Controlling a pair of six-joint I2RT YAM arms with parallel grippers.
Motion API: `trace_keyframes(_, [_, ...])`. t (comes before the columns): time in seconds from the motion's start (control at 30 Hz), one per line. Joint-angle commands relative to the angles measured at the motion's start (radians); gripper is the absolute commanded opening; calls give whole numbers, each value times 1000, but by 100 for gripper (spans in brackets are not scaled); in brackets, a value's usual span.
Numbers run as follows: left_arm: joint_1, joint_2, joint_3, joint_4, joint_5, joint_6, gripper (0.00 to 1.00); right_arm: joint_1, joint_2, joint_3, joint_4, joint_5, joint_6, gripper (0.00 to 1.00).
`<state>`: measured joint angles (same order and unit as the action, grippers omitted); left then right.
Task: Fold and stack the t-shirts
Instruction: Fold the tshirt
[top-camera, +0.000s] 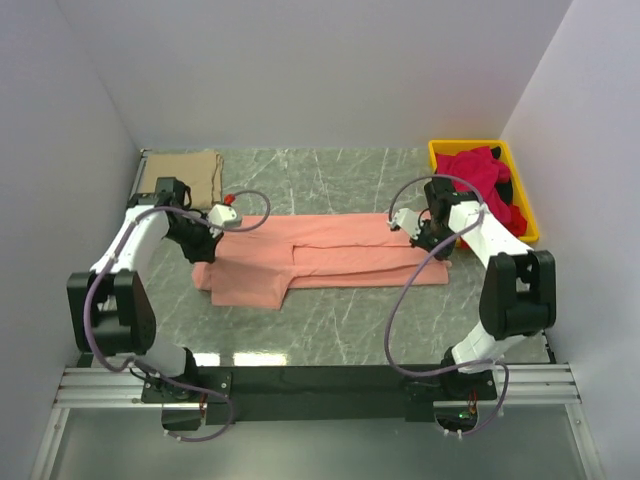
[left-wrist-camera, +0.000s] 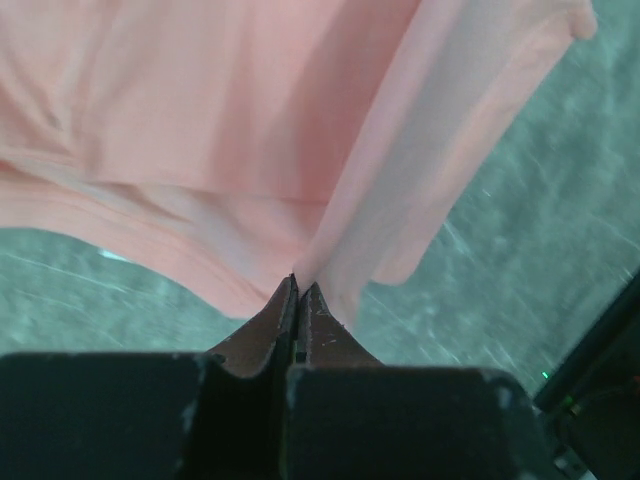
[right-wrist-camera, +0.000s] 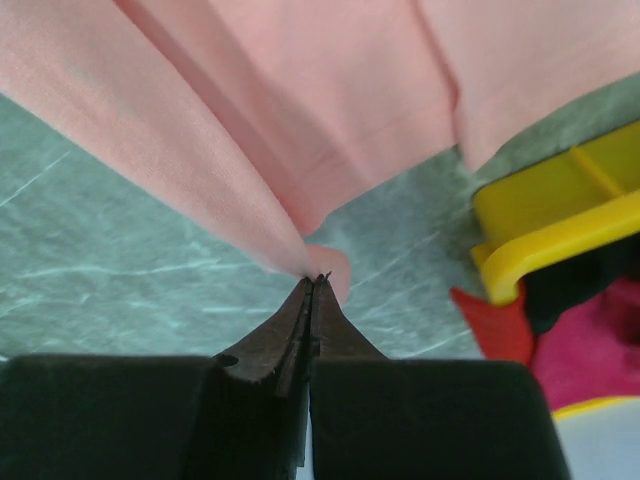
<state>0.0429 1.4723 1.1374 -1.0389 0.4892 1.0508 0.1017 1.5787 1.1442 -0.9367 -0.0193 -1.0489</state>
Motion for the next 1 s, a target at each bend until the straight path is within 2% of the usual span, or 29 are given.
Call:
trace_keyframes(0.0, [5,72,108,40,41,-63,1,-14,71,83,9,18,-28,0])
trace_keyframes(0.33, [5,302,223,111,43,-163,1,-20,273,268,29,48,-3,0])
trace_keyframes(0.53, [2,367,251,137,31,-196,1,-22,328,278,38,82,-8,1])
trace_keyframes(0.6, [-3,379,255,151,26,-215,7,-22,340,272,45,94,3,14])
trace_keyframes(0.63, [-6,384,257,164,25,-225,16,-20,339,269,49,101,7,29])
trace_keyframes(0.7, [0,375,262,166,34,-265,25,-20,331,269,55,107,32,44])
trace_keyframes(0.73, [5,365,268,155,66,-267,30,-20,323,282,53,99,44,46])
trace_keyframes(0.77, [14,353,272,146,84,-271,37,-22,310,296,30,88,56,60])
trace_keyframes(0.83, [41,290,266,125,142,-265,41,-17,293,350,0,62,102,61])
trace_keyframes(0.97, [48,131,156,111,164,-195,47,-19,230,399,-105,-48,164,62])
